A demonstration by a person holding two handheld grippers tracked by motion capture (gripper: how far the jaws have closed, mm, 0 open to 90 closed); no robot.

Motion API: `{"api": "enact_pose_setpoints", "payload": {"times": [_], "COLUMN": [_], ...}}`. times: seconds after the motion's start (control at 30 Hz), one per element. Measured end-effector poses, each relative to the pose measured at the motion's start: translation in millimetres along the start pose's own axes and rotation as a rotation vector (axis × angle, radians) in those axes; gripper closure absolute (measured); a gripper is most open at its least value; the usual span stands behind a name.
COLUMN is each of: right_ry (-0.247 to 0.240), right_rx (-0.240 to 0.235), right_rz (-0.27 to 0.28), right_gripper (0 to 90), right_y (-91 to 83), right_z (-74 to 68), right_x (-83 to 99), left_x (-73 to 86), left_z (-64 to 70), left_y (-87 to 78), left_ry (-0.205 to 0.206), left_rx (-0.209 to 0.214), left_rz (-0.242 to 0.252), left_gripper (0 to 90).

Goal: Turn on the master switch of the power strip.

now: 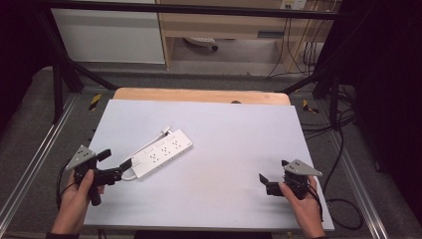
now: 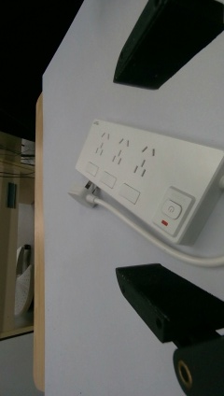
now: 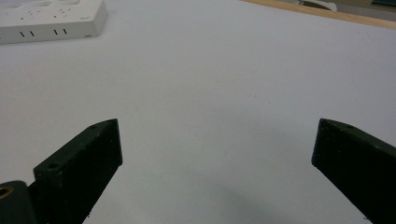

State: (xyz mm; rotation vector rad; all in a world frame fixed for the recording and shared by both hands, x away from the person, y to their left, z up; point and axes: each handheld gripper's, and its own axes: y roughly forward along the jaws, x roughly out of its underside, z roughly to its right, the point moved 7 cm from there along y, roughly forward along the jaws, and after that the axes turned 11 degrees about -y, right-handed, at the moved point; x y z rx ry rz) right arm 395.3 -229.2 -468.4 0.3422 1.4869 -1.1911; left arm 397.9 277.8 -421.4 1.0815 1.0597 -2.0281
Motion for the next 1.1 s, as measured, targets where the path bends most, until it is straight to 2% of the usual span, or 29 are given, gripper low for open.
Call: {"api": "enact_pose_setpoints", "payload": {"times": [0.13, 0.47, 0.77, 0.93, 1.1], "right_ry": [0.0, -0.001, -0.001, -0.005, -0.021], "right_rx": [-0.001, 0.002, 0.005, 0.023, 0.022], "right_rz": [0.003, -0.005, -0.015, -0.059, -0.156], "right_gripper": [2.2, 2.2, 2.2, 2.4, 2.4], "right_y": [-0.4, -0.2, 3.5, 12.4, 27.1], "right_z": [0.1, -0.3, 1.0, 4.9, 4.7], "right_x": [-0.6, 0.2, 1.9, 7.0, 19.4], "left_x": [1.5, 12.7, 31.5, 42.1, 45.5], "left_z": [-5.6, -15.9, -20.0, -16.1, -11.1], "left_y": [-5.6, -15.2, -18.8, -11.5, -5.6], "left_ry": [-0.027, -0.014, 0.016, 0.05, 0.065], "left_rx": [-0.015, -0.01, -0.019, -0.025, -0.023], "left_rz": [0.011, -0.009, -0.061, -0.115, -0.142], "left_gripper": [6.7, 6.7, 6.8, 6.8, 7.2]}}
